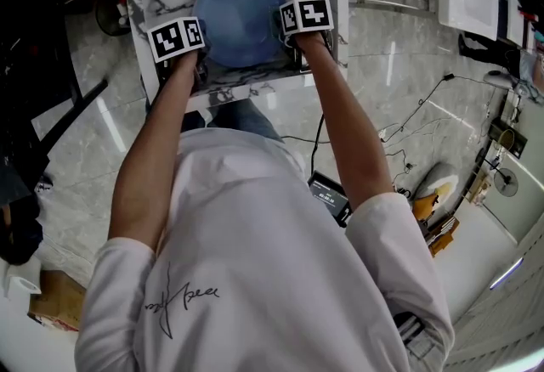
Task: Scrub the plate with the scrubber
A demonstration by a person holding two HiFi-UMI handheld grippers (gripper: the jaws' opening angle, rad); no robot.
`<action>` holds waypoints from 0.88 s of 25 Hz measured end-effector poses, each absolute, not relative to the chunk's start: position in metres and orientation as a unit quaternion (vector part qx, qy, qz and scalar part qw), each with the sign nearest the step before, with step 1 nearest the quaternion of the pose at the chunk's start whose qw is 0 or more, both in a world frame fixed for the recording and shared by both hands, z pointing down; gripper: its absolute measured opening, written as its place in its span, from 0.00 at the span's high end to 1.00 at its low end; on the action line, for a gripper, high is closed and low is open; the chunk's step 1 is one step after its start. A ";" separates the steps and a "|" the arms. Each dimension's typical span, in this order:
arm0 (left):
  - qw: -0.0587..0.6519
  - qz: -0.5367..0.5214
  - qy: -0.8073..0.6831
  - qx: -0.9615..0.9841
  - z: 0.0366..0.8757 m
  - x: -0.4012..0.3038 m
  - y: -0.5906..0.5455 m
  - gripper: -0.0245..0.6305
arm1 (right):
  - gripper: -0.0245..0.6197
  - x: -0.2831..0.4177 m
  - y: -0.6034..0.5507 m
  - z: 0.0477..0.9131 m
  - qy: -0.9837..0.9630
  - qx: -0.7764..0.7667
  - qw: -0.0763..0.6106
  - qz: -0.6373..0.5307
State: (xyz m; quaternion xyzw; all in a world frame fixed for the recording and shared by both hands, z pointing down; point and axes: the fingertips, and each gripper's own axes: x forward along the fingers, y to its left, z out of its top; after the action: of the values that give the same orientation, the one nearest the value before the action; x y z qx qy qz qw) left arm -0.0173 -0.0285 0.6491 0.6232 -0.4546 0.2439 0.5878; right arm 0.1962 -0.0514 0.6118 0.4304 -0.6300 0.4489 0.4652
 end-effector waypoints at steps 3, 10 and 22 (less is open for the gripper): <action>0.585 0.245 -0.450 0.629 0.646 -0.015 -0.029 0.82 | 0.85 0.199 -0.057 0.607 -0.631 0.446 0.450 0.448; 0.557 0.241 -0.461 0.647 0.629 -0.018 -0.038 0.81 | 0.85 0.195 -0.064 0.597 -0.648 0.454 0.421 0.444; 0.497 0.240 -0.498 0.669 0.587 -0.025 -0.049 0.80 | 0.85 0.183 -0.074 0.551 -0.705 0.455 0.356 0.411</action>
State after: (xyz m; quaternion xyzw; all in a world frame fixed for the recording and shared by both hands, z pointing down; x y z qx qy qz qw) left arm -0.0251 -0.0494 0.5865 0.6687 -0.4985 0.2399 0.4968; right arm 0.1825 -0.0742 0.5508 0.4550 -0.7053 0.4112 0.3557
